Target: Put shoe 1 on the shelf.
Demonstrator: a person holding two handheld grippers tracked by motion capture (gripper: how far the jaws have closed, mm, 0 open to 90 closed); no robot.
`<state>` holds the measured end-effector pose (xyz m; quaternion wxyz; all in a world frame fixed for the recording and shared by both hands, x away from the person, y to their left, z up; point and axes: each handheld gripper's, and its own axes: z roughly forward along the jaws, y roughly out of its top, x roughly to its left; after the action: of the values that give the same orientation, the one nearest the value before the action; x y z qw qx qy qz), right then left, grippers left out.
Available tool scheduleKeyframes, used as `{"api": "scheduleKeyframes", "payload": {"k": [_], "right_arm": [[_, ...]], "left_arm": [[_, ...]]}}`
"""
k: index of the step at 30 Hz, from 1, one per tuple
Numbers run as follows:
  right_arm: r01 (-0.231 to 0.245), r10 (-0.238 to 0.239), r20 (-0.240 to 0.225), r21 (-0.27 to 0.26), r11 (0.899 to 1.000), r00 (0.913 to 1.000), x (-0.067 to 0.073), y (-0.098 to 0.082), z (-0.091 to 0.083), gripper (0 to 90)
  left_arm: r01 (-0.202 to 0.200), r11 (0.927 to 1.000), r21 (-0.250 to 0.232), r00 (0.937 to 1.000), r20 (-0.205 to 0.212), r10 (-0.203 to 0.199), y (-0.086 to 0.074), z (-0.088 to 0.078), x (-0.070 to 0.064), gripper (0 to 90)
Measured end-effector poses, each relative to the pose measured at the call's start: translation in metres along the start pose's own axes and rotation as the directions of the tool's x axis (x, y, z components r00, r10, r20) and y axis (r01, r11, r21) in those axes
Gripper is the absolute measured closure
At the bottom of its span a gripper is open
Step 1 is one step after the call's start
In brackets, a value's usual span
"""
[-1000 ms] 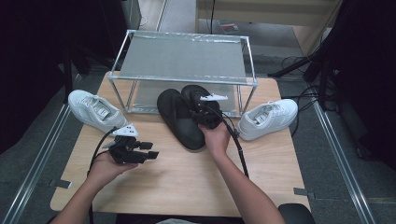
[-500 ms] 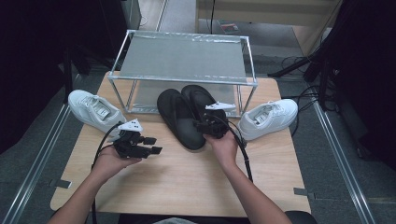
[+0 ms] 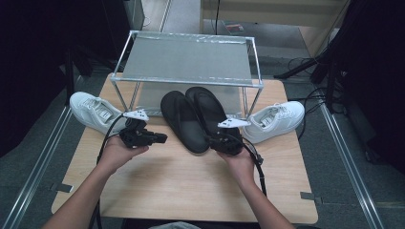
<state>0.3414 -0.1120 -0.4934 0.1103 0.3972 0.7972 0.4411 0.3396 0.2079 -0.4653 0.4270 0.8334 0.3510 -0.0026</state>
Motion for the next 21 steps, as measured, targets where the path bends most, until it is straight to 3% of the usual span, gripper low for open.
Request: {"api": "scheduleKeyframes", "payload": {"k": [8,13,21], "right_arm": [[-0.092,0.093,-0.066,0.024,0.995,0.9934,-0.01,-0.012,-0.007,83.5],[-0.064,0.065,-0.073,0.018,0.998,0.9952,-0.009,-0.015,-0.011,90.0],[-0.029,0.028,-0.051,-0.011,1.0,0.9983,-0.001,-0.022,-0.013,90.0]], "left_arm": [[-0.041,0.9991,0.014,0.9991,-0.007,0.041,0.027,0.002,0.01,89.5],[-0.08,0.9968,0.002,0.9965,-0.024,0.08,0.053,-0.002,0.014,89.4],[-0.129,0.9915,-0.016,0.9907,-0.045,0.128,0.096,-0.011,0.019,89.3]]}}
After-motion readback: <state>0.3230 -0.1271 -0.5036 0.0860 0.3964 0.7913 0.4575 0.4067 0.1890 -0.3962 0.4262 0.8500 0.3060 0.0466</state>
